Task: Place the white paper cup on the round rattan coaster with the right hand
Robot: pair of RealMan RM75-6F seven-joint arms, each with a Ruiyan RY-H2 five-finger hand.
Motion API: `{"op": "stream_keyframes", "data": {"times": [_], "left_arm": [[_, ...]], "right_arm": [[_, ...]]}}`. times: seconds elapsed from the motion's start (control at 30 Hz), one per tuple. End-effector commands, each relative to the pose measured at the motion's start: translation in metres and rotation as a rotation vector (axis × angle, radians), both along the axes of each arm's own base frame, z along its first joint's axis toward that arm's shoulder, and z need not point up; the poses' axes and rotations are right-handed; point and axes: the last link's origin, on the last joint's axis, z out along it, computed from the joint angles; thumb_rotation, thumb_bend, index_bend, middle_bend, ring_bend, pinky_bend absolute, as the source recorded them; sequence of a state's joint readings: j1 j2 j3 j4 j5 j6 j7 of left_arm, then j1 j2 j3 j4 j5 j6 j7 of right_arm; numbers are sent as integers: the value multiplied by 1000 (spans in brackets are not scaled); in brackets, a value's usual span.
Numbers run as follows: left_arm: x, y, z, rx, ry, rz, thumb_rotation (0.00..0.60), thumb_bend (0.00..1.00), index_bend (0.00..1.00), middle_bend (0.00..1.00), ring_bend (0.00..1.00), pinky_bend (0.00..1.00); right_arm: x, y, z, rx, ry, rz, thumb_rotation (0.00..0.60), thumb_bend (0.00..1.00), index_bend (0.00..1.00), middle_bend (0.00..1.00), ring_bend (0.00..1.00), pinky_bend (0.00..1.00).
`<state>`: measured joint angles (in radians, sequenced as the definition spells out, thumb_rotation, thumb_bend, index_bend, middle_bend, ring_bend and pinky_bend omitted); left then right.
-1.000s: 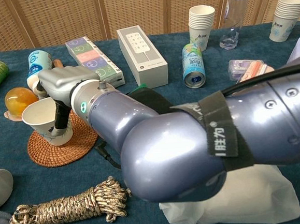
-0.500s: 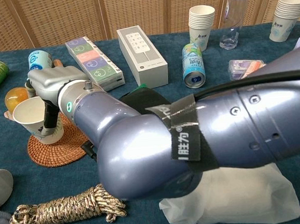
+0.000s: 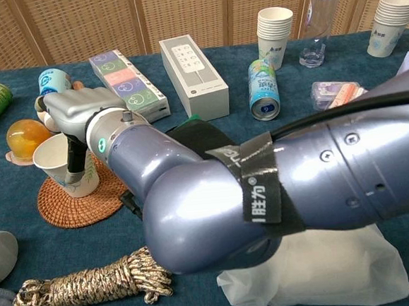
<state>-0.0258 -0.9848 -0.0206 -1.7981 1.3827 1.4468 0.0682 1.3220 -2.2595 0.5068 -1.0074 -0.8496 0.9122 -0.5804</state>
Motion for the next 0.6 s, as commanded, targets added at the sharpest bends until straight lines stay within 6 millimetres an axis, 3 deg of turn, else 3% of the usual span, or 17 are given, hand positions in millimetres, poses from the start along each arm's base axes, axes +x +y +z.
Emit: {"op": "stream_keyframes", "data": {"times": [0.03,0.33,0.6], "left_arm": [[0,0,0,0,0,0,600,283,0,0,0,0],[1,-1,0,1,3,-3,600,283,0,0,0,0],[1,0,-1,-4,13,-5,600,283,0,0,0,0]], "right_arm": [[-1,-1,2,-2,-3,-4,600,114,0,327,224,428],[-6,-4,27,-36,-9,47,600,32,0,152,155,391],[-28,-15,71,-110,-25,104,600,0,0,142,147,387]]}}
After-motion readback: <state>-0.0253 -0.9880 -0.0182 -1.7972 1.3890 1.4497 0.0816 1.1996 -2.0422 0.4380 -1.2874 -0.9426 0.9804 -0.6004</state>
